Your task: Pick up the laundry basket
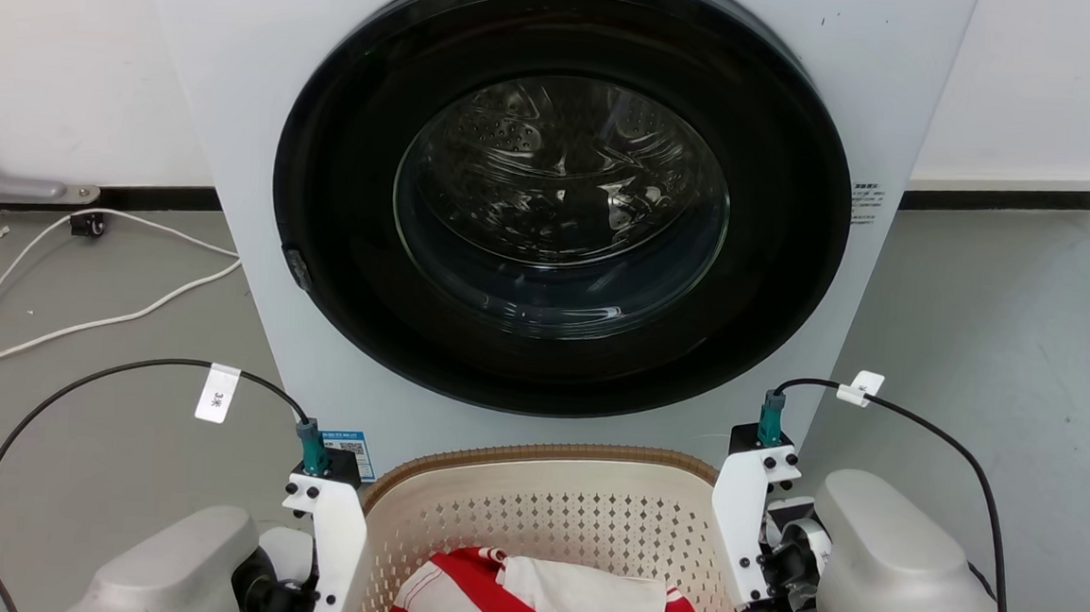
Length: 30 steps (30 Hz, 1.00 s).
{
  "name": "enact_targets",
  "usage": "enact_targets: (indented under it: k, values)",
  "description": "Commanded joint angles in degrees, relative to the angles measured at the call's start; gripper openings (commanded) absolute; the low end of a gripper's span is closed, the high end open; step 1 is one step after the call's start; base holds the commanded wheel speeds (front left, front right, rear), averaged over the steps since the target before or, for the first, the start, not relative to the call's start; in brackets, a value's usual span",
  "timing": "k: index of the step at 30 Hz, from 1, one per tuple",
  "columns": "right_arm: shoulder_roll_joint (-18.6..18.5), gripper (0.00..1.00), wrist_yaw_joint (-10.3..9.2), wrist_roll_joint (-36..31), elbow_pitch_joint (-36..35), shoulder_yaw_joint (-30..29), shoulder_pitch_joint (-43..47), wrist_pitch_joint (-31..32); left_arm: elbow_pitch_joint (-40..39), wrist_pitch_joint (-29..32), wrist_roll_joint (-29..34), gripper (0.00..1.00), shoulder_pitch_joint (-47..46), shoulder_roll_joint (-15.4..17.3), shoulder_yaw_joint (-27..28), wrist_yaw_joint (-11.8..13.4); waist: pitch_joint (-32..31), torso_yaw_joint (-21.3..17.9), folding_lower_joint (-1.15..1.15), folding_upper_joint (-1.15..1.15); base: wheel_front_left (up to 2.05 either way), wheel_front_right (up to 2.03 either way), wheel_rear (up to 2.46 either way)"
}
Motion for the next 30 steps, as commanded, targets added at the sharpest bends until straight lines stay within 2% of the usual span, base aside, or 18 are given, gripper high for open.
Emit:
enact_targets:
  k: [1, 30]
  values:
    - [-0.95, 0.00, 0.74, -0.15, -0.04, 0.45, -1.53, -0.17, 0.57, 0.41, 0.49, 0.00, -0.13, 0.93, -0.49, -0.35, -0.01, 0.05, 0.00, 0.00, 0.00, 0.00, 0.00]
    - [-0.95, 0.00, 0.74, 1.96, 0.86, 3.26, -2.82, -1.01, 0.47, 0.94, -0.28, 0.00, -1.27, 1.66, -1.26, -0.36, 0.13, 0.19, 0.00, 0.00, 0.00, 0.00, 0.00]
